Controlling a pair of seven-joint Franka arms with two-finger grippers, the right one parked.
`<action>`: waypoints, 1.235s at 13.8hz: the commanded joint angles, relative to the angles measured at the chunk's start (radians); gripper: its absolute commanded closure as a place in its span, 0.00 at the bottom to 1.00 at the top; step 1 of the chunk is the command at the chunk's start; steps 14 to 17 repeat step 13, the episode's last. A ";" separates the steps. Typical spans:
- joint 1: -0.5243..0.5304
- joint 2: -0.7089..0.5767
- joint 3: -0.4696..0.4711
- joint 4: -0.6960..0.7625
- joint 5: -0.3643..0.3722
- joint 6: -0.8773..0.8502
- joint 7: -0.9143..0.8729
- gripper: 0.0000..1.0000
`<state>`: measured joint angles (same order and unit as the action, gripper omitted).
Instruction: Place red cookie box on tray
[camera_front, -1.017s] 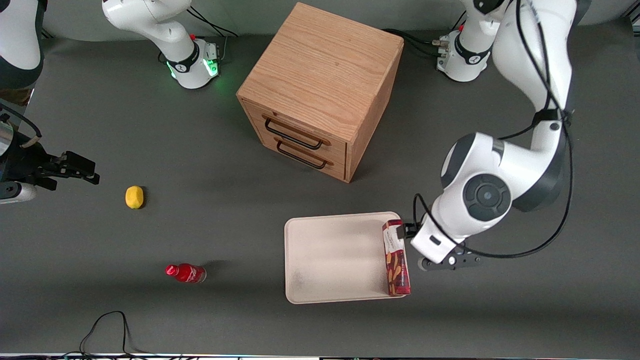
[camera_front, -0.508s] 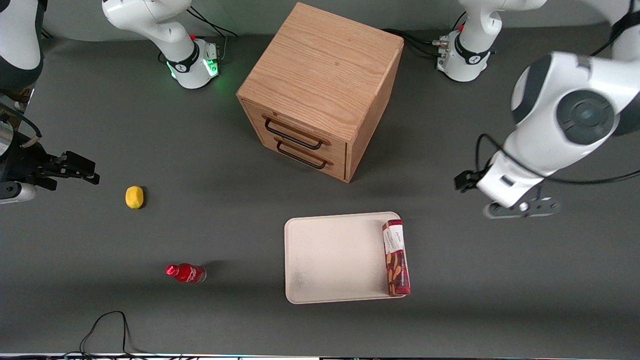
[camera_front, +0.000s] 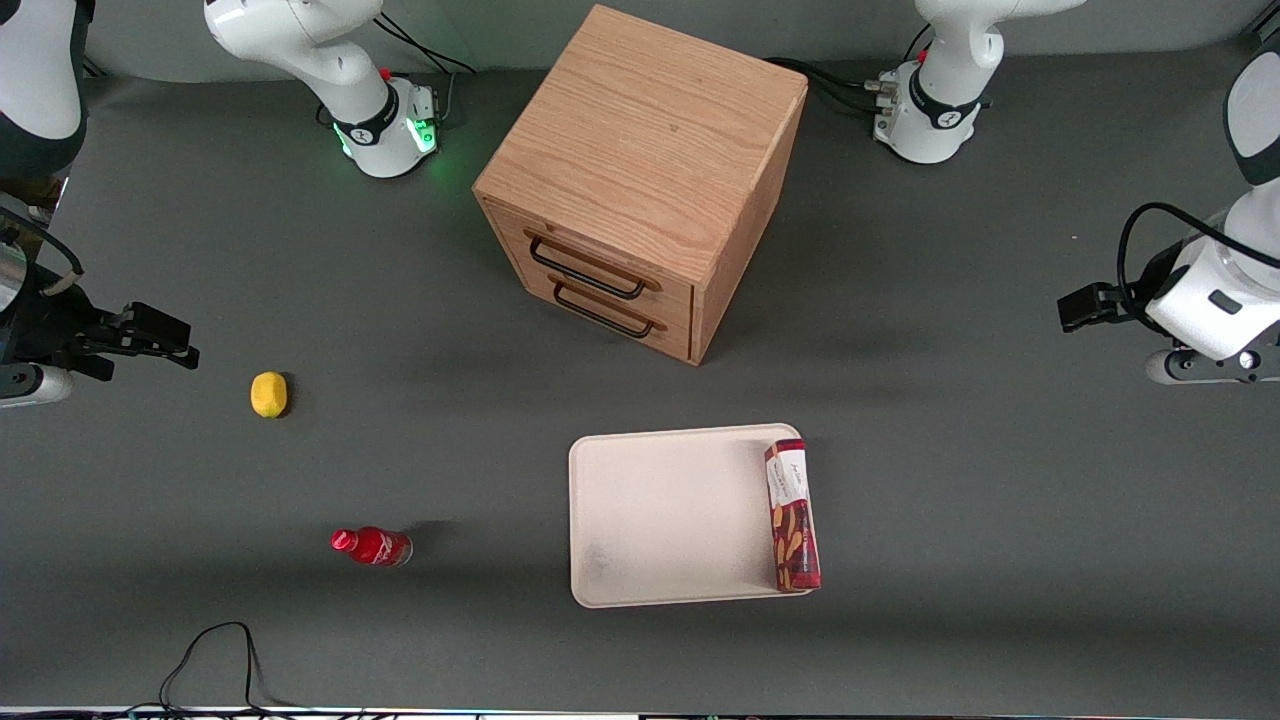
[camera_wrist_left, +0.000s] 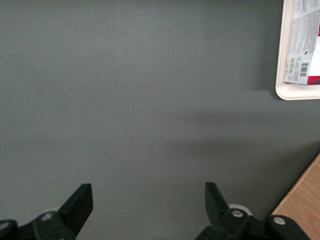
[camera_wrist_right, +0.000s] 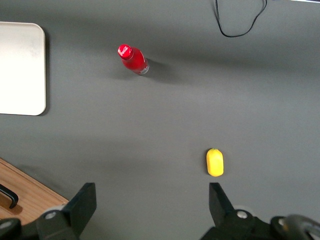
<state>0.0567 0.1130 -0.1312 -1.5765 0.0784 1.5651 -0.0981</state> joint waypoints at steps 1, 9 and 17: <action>-0.139 -0.029 0.154 -0.033 -0.019 0.000 0.014 0.00; -0.133 -0.003 0.171 0.018 -0.034 -0.005 0.012 0.00; -0.129 -0.001 0.171 0.016 -0.034 -0.007 0.012 0.00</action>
